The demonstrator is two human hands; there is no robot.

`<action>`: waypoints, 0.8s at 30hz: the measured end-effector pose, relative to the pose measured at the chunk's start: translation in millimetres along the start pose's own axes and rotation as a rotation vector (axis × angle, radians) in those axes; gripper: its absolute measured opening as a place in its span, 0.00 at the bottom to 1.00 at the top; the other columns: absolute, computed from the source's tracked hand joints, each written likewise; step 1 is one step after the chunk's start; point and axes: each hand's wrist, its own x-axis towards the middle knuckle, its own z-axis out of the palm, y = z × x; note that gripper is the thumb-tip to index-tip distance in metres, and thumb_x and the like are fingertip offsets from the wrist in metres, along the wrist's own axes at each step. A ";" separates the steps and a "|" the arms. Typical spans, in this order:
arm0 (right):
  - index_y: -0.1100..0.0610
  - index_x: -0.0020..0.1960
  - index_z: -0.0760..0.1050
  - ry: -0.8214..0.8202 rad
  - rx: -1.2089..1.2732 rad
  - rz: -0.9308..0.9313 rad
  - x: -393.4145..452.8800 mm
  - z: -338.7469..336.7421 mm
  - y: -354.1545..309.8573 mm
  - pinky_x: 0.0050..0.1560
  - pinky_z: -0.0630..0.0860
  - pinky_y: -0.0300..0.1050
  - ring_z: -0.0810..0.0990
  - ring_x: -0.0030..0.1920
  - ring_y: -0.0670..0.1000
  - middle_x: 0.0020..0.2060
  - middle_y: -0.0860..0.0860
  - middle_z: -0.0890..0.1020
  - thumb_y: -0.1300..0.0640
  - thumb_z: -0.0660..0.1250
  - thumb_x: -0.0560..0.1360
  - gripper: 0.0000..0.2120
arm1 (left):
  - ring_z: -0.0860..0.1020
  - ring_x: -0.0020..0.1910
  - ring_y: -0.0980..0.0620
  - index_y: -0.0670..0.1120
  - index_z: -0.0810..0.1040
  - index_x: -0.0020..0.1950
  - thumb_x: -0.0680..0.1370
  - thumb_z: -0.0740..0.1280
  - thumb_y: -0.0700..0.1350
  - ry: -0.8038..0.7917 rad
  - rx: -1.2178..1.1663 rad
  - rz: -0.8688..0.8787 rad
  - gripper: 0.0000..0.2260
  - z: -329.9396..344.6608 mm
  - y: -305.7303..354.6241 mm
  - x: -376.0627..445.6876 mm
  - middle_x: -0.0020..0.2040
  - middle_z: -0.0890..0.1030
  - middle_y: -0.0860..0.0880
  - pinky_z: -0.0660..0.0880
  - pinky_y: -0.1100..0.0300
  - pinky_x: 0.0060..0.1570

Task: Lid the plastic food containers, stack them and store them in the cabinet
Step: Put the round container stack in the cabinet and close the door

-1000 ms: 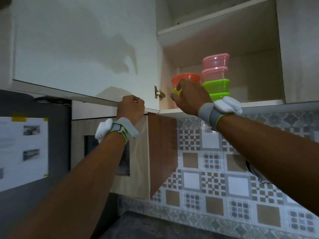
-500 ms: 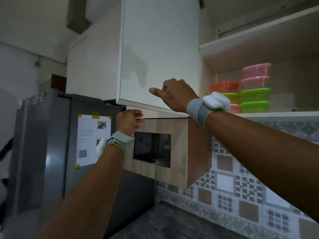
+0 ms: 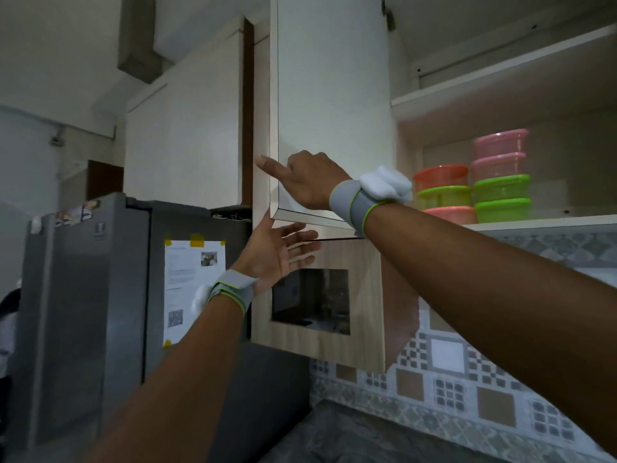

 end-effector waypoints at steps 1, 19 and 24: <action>0.59 0.37 0.68 0.017 -0.012 0.010 -1.4 -3.1 0.9 0.42 0.69 0.49 0.73 0.40 0.58 0.32 0.53 0.70 0.30 0.45 0.77 0.34 | 0.86 0.47 0.45 0.43 0.76 0.58 0.80 0.53 0.66 -0.049 -0.010 -0.019 0.28 -0.2 -2.7 3.1 0.49 0.86 0.44 0.80 0.52 0.49; 0.61 0.28 0.69 0.317 -0.329 0.252 -106.7 -149.5 114.0 0.37 0.67 0.48 0.71 0.31 0.57 0.26 0.57 0.72 0.32 0.59 0.76 0.34 | 0.68 0.21 0.59 0.50 0.71 0.34 0.76 0.61 0.62 -0.670 -0.373 -0.043 0.18 214.0 -88.1 38.8 0.26 0.67 0.55 0.65 0.66 0.24; 0.63 0.34 0.73 0.272 -0.392 0.360 -143.2 -189.3 173.1 0.43 0.71 0.52 0.75 0.39 0.60 0.36 0.62 0.78 0.40 0.58 0.81 0.29 | 0.63 0.19 0.58 0.49 0.70 0.33 0.81 0.59 0.61 -0.621 -0.151 0.046 0.22 286.2 -118.2 42.9 0.24 0.65 0.55 0.58 0.63 0.26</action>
